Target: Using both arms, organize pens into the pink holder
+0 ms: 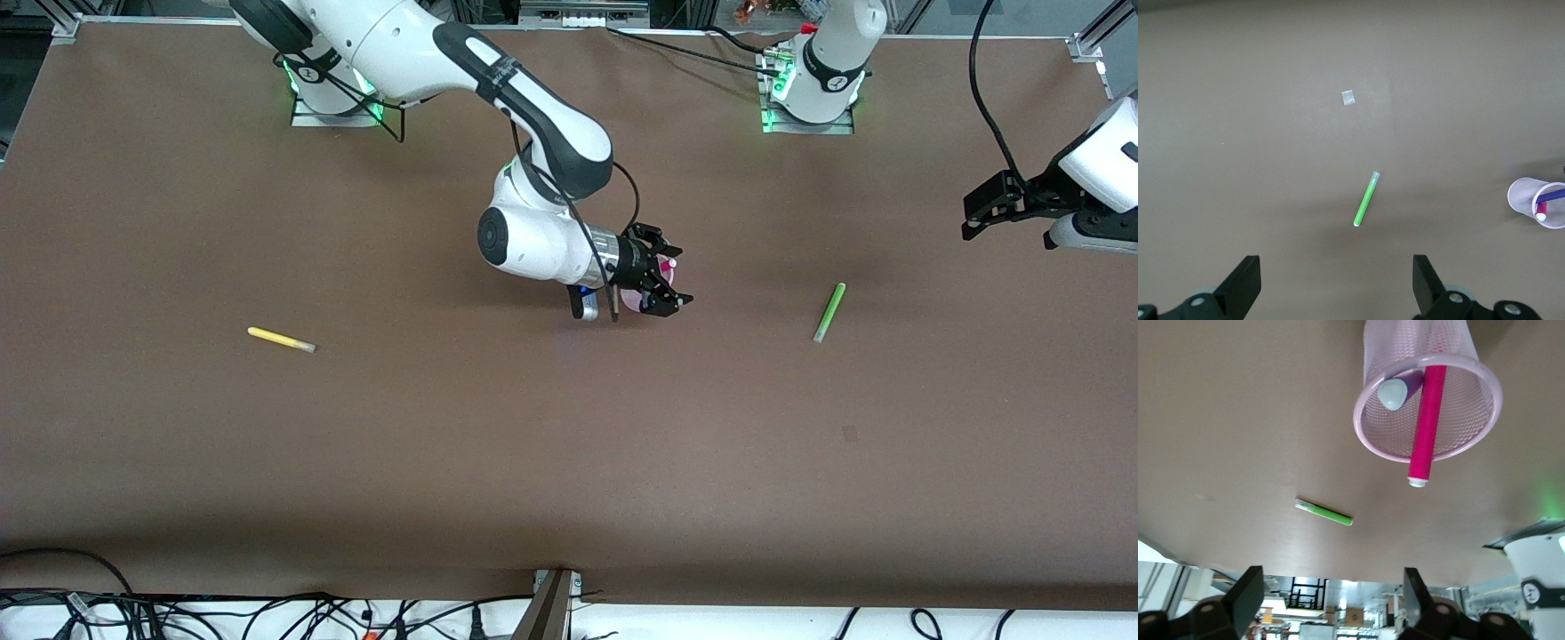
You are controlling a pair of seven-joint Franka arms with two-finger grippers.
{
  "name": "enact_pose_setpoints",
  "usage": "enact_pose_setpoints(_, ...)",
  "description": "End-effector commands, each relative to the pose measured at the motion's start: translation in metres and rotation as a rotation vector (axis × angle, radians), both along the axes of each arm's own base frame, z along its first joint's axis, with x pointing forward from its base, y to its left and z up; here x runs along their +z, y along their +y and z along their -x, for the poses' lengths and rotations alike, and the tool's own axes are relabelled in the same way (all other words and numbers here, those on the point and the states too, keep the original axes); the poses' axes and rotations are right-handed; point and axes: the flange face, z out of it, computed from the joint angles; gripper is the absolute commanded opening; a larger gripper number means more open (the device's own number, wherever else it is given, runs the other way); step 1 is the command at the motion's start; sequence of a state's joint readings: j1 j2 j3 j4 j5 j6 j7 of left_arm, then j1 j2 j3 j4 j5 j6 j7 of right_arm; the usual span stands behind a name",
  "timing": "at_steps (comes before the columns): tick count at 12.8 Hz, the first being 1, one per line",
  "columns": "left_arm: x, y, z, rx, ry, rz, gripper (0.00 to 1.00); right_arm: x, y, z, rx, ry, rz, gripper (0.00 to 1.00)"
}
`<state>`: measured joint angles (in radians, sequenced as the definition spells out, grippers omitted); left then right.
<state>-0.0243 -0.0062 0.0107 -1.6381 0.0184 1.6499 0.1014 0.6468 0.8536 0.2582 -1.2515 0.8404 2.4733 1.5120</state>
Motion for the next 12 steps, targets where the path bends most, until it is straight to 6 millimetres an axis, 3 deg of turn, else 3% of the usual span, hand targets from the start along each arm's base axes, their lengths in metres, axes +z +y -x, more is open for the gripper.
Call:
enact_pose_setpoints(1,0.006,0.003,-0.003,0.01,-0.009,0.021,1.0,0.03,-0.019,-0.009,0.108,-0.059,0.066,0.99)
enact_pose_setpoints(3,0.006,0.004,-0.003,0.012,-0.009,0.021,1.0,0.064,-0.047,-0.023,0.258,-0.161,0.116,1.0)
enact_pose_setpoints(7,0.006,0.003,-0.004,0.01,-0.008,0.021,1.0,0.09,-0.173,-0.087,0.471,-0.25,0.183,1.0)
enact_pose_setpoints(9,0.006,0.004,-0.004,0.012,-0.008,0.021,1.0,0.12,-0.209,-0.1,0.582,-0.381,0.185,1.0)
enact_pose_setpoints(10,0.006,0.005,-0.003,0.013,-0.009,0.021,1.0,0.124,-0.233,-0.107,0.612,-0.394,0.211,1.0)
enact_pose_setpoints(12,0.005,0.005,-0.004,0.013,-0.006,0.021,1.0,0.153,-0.27,-0.107,0.708,-0.431,0.223,1.0)
